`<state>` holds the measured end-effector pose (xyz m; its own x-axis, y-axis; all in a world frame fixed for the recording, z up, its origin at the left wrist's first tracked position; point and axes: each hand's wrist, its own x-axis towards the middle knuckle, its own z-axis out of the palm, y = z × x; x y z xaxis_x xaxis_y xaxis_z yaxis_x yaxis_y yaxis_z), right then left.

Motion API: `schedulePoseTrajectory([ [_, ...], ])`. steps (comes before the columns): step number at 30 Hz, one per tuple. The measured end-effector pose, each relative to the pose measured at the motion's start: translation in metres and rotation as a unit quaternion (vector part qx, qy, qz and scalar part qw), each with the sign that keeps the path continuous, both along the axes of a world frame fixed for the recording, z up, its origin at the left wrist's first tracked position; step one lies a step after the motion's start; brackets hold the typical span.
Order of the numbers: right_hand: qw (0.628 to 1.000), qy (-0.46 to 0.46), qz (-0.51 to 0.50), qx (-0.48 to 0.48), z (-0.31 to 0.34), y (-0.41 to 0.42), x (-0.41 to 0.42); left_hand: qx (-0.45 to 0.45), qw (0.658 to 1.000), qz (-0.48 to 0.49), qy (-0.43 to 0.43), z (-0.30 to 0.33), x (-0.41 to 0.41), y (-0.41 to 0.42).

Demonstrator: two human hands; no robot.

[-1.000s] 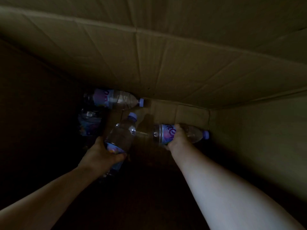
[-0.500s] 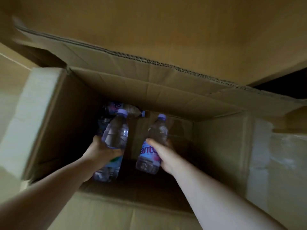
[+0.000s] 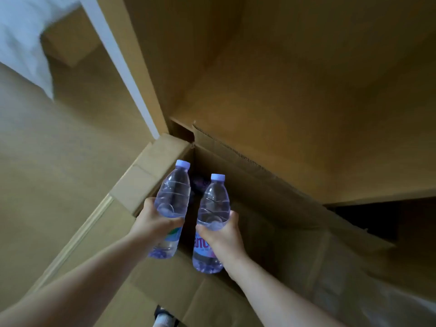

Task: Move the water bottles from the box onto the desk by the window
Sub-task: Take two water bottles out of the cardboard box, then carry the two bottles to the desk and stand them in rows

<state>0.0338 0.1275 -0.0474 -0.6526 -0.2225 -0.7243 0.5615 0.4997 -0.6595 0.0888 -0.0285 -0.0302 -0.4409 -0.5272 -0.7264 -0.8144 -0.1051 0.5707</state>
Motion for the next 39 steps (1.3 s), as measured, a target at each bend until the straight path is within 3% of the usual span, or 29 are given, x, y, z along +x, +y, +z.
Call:
schedulePoseTrajectory([
  [11,0.975,0.135,0.169,-0.038,0.198,-0.092,0.006,-0.056,0.973,0.182,0.132,0.201,0.060,-0.040],
  [18,0.943,0.175,0.266,-0.096,0.306,-0.186,0.051,-0.130,0.952,0.241,0.137,0.308,0.127,-0.111],
  [28,0.897,0.200,0.362,-0.155,0.393,-0.374,0.132,-0.195,0.912,0.335,0.133,0.380,0.232,-0.268],
  [39,0.870,0.238,0.403,-0.157,0.436,-0.588,0.210,-0.231,0.891,0.352,0.167,0.436,0.314,-0.472],
])
